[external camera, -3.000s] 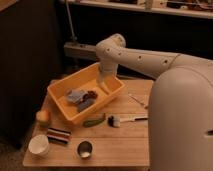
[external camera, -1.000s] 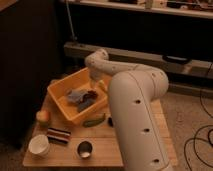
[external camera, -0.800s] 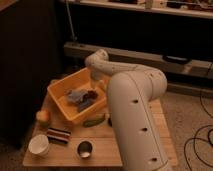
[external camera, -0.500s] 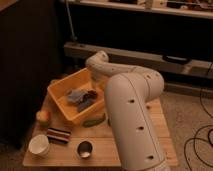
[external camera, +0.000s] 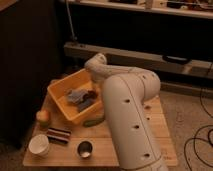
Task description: Place banana in paper cup
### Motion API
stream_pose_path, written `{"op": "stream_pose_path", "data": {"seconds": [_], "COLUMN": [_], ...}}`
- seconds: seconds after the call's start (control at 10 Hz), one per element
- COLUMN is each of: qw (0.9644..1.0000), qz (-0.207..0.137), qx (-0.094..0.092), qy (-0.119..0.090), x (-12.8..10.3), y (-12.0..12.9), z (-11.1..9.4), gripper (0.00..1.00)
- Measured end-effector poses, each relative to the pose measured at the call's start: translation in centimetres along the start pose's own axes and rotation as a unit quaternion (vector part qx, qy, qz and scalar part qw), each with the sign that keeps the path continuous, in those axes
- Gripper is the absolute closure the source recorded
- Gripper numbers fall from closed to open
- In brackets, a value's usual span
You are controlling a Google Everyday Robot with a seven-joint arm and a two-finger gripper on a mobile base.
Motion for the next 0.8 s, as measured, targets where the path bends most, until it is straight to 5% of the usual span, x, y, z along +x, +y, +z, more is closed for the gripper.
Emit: {"op": "stream_pose_path", "data": {"seconds": [0.3, 0.6, 0.8], "qw": [0.9999, 0.9992, 0.9992], "qz": [-0.001, 0.008, 0.008], "qx": [-0.004, -0.033, -0.033], "qy": [0.013, 0.022, 0.022], "x": [0.3, 0.5, 0.5], "y": [-0.1, 0.2, 0.1], "z": [0.9, 1.6, 1.5], "gripper": [0.42, 0.72, 0.94]}}
